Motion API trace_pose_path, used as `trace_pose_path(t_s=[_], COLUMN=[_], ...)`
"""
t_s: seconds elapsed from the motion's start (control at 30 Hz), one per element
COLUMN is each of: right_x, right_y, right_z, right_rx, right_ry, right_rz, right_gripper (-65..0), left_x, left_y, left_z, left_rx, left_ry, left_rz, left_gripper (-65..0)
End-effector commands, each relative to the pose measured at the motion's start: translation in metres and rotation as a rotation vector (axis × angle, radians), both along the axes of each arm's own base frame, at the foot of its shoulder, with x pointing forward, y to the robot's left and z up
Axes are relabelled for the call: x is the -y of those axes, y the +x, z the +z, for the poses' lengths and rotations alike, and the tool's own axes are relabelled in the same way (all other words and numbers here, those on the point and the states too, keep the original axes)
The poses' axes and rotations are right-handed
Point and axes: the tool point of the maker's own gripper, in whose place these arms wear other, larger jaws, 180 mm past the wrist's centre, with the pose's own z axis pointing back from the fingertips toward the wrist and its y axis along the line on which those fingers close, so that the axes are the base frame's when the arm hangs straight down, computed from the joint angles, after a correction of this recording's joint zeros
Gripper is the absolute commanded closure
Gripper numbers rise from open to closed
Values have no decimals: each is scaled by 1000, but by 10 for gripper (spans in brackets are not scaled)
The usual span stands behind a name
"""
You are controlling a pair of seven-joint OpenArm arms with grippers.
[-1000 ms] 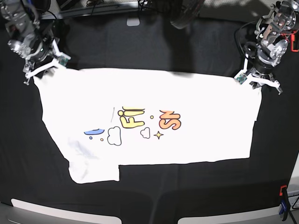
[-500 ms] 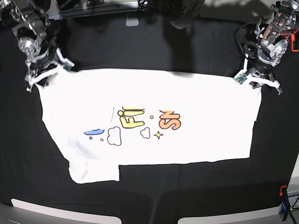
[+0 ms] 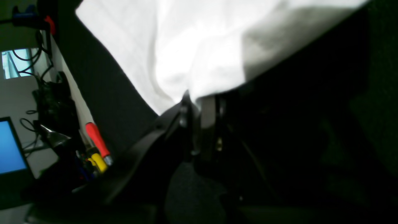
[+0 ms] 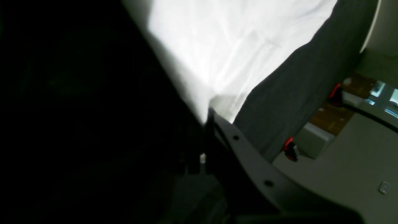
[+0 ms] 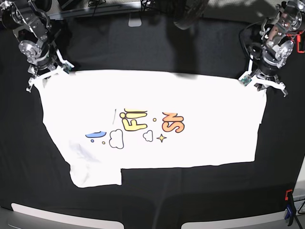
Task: Layout the t-shirt on the table in an organized manner, then fold the t-shirt properly
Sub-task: 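Drag the shirt by its shoulders with both grippers away from the hem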
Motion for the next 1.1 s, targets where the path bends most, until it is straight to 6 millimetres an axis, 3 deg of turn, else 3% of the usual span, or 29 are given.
trace_pose_path(t_s=[0.0,0.23,0.47,0.83,1.07], right_x=[5,-17,-7,-3,0], right_y=[5,-14,-29,-61,-83], right_z=[12,22,35,53,52], right_rx=[27,16,-9,-56,-102], right_ry=[-31,-19,-91,-155,-194], right_rz=[10,31,41,78,112], right_gripper=[0,0,0,0,0], left_x=[-4,-10,-16,-38,-25], left_y=[-2,-5,-6,-57,-95], left_z=[-1,0,29,39,42], left_rx=[-22,-31,19,-43,-59], left_ry=[17,60,134,223,215], left_rz=[0,7,-51,-48,-82], left_gripper=[0,0,0,0,0])
